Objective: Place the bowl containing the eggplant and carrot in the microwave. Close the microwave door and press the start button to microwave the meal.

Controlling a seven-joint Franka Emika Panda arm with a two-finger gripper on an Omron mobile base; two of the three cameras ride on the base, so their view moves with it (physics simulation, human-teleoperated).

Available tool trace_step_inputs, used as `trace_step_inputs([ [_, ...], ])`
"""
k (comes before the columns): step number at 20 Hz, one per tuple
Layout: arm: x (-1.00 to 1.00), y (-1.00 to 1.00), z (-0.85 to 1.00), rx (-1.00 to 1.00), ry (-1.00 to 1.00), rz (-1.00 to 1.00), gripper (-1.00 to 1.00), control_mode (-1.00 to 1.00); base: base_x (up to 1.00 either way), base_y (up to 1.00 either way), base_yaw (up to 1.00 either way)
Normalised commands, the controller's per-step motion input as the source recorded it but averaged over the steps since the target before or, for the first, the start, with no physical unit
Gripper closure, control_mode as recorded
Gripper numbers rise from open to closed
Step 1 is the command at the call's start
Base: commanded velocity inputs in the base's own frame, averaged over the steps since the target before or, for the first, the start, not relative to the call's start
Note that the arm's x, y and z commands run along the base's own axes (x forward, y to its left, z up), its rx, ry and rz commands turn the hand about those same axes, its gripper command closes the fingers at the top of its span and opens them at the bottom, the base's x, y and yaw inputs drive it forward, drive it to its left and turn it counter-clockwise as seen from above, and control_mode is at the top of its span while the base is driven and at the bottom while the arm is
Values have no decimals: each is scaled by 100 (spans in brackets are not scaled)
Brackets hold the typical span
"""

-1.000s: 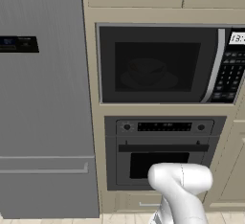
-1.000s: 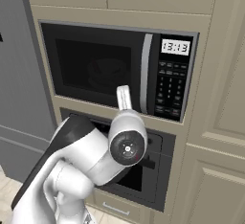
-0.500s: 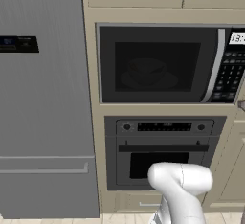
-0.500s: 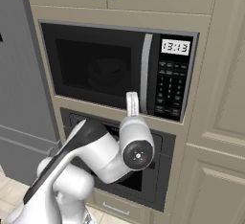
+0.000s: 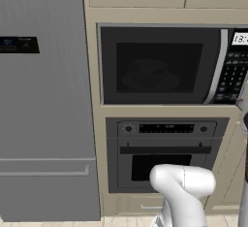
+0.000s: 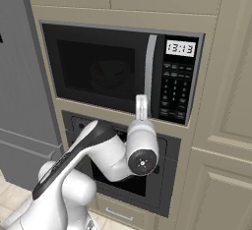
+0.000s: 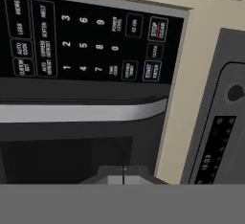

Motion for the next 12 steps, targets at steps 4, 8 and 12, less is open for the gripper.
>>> trace_step_inputs([
  [4,13,-23,-3,0,0,0,100,-100,0,0,0],
  [8,21,-20,-12,0,0,0,100,-100,0,0,0],
  [12,34,-2,-22,0,0,0,100,-100,0,0,0],
])
